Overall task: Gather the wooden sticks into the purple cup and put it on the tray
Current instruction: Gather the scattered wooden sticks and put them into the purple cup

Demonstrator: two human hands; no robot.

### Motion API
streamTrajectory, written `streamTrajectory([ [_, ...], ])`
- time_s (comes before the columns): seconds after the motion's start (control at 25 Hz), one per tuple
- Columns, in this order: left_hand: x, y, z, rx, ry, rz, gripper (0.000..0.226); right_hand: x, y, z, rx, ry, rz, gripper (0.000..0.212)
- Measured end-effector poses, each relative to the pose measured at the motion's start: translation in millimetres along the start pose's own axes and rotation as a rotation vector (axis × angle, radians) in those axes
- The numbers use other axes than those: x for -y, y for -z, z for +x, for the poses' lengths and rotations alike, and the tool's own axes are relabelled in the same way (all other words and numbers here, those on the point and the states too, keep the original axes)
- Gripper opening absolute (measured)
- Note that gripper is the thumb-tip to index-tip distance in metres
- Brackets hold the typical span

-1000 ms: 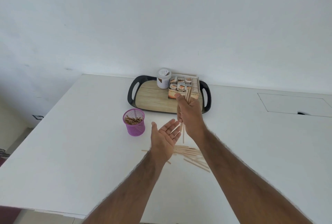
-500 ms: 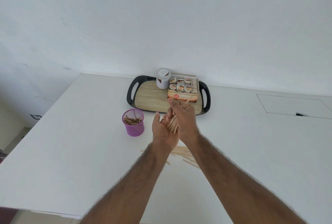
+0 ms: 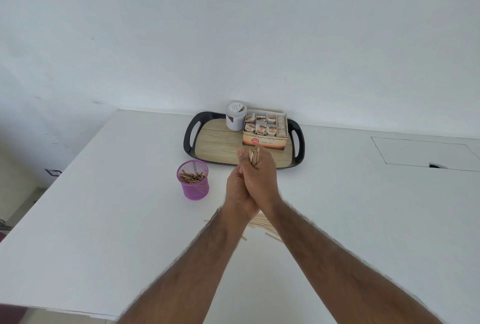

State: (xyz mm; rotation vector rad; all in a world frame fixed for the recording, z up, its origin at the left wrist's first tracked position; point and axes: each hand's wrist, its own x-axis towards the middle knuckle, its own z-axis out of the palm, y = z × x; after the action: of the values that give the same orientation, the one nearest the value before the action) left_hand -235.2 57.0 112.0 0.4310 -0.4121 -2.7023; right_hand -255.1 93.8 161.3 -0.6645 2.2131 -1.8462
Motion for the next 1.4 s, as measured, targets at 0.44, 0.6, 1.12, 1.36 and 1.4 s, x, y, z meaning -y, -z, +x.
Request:
streamTrajectory([
  [0.44,3.5,-1.8,-12.2,-0.258,0.0,0.472,0.035,-12.7,13.7,0.2,0.056,-0.08,0.018,0.05],
  [0.6,-4.7,-4.8,-14.1,-0.415,-0.065,0.613,0.04,-3.1,24.3,2.6,0.112,-0.085,0.092,0.036],
  [1.12,-14.2,-4.5,-17.8,-0.611,-0.344,1.022,0.047,-6.3,41.8,10.5,0.021,-0.063,-0.224,0.04],
  [1.36,-13.6,0.4,-22.7,-0.617,-0.629,1.37,0.049,-6.7,43.0,11.2,0.071,-0.314,-0.171,0.046],
  [1.4,-12.9,-1.2,-24.8,-0.599,-0.667,1.405,0.049,-7.6,43.2,12.0,0.065,-0.332,-0.143,0.043],
])
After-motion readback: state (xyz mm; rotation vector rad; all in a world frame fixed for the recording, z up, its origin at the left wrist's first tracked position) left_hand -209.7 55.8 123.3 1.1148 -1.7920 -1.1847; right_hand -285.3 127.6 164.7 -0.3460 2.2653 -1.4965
